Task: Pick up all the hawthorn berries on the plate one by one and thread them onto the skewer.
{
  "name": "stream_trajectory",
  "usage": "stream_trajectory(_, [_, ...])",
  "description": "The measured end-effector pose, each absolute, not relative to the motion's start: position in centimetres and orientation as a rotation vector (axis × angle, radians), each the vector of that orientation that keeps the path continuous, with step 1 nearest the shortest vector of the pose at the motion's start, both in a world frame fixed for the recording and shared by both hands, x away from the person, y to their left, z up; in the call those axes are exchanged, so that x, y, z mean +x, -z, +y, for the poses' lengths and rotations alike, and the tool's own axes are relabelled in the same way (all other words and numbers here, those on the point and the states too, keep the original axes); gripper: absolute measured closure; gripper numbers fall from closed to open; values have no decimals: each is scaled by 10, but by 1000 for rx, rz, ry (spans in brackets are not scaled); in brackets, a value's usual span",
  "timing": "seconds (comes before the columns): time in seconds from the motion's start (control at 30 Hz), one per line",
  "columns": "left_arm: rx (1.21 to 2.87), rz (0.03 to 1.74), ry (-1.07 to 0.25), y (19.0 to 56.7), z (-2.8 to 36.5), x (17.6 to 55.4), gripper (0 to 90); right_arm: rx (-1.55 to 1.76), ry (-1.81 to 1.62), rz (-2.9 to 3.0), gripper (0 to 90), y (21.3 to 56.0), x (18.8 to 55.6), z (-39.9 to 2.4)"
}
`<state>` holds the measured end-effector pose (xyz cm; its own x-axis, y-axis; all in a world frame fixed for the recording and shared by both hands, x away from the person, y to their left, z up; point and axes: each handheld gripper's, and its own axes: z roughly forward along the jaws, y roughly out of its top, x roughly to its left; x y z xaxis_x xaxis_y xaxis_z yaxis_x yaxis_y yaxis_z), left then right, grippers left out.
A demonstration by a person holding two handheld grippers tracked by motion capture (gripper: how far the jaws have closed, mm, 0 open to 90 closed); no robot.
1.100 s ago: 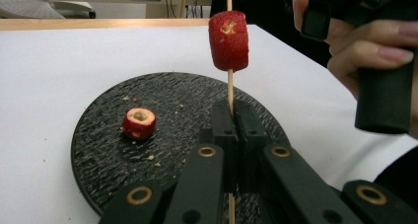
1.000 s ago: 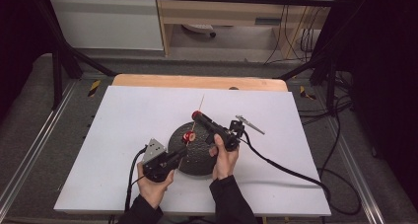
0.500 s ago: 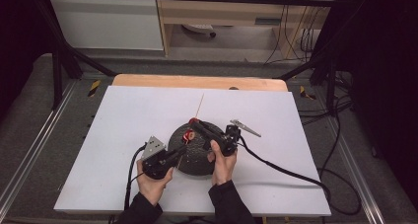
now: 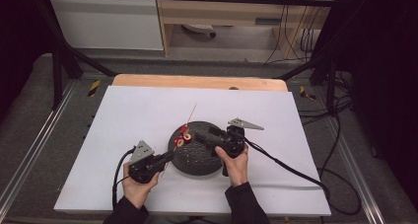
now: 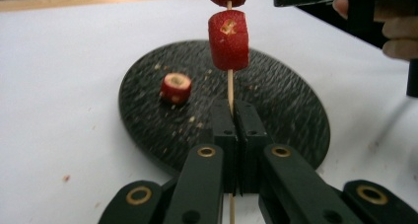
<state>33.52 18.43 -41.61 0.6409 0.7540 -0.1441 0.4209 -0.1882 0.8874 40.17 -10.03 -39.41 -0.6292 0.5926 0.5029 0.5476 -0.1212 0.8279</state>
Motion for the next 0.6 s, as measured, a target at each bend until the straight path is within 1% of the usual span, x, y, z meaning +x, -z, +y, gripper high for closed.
stream_trajectory(0.1, [1832, 952, -398, 419, 196, 333, 883, 1317, -1812, 2146, 128, 398, 402, -100])
stream_trajectory(0.2, [1855, 956, -413, 422, 207, 330, 883, 1296, -1739, 2205, 98, 400, 403, -101])
stream_trajectory(0.6, [1935, 960, -431, 427, 241, 321, 883, 1248, -1462, 2365, 65, 401, 412, -105])
